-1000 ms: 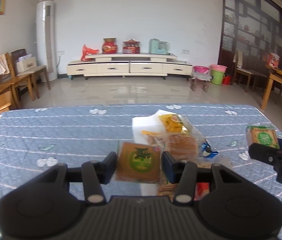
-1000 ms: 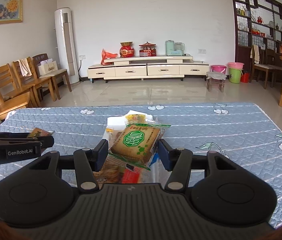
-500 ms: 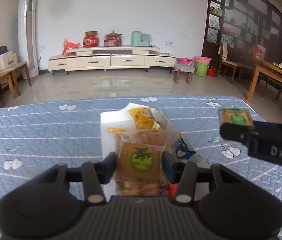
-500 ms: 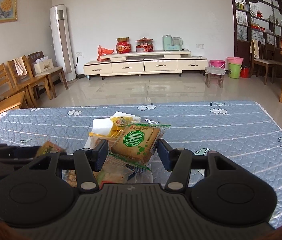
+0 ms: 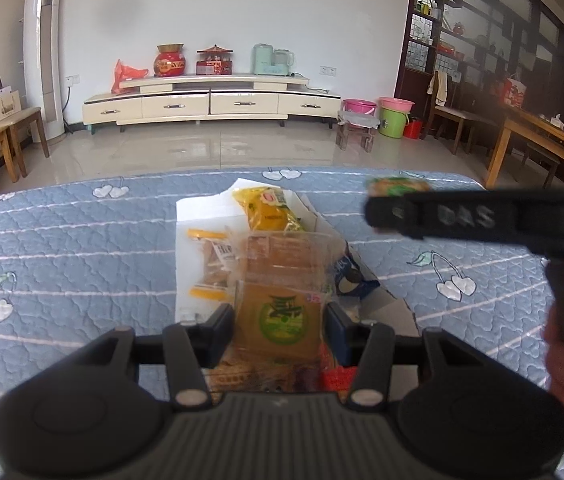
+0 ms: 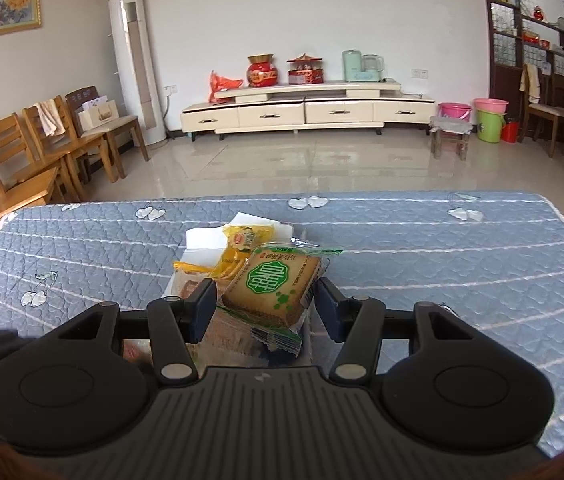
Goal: Organize snacks
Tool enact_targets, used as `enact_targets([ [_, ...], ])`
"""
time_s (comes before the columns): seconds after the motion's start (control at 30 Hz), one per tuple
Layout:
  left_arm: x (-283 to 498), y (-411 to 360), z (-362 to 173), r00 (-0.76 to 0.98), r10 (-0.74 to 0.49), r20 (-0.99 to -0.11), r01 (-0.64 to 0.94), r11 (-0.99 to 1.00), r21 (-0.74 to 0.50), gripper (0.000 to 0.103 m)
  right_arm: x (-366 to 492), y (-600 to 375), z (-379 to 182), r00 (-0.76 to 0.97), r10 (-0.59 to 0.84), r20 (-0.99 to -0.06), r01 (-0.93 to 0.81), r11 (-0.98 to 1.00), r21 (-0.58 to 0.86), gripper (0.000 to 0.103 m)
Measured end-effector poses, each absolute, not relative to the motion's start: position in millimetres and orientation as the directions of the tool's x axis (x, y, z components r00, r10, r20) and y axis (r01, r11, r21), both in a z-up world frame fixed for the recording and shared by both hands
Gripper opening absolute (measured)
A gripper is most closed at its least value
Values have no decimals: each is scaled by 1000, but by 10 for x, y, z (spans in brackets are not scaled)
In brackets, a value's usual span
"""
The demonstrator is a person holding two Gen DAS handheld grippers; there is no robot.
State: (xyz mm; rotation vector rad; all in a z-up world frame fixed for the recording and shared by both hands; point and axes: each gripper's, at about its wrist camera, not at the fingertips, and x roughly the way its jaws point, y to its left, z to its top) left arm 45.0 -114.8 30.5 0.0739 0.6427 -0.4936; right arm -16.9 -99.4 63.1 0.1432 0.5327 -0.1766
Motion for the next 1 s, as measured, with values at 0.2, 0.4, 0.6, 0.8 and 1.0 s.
enact_targets([
  [0.2, 445, -1212, 282, 677, -438, -592, 482, 871, -95, 49, 224, -1004, 628, 842, -96, -531, 165, 983, 85, 67],
  [0.4, 444, -1220, 269, 673, -449, -588, 490, 866, -101, 49, 561, -1058, 597, 841, -65, -537, 159, 979, 130, 68],
  [0.6, 491, -1208, 230, 669, -446, -595, 477, 871, -116, 49, 808, -1093, 543, 840, -53, -541, 157, 976, 148, 71],
  [0.8, 472, -1250, 222, 662, -457, -593, 494, 862, -113, 49, 668, -1092, 568, 856, -42, -515, 158, 970, 185, 88],
  [1.0, 459, -1329, 215, 659, -461, -594, 498, 860, -114, 51, 256, -1007, 773, 869, -96, -485, 174, 978, 118, 88],
])
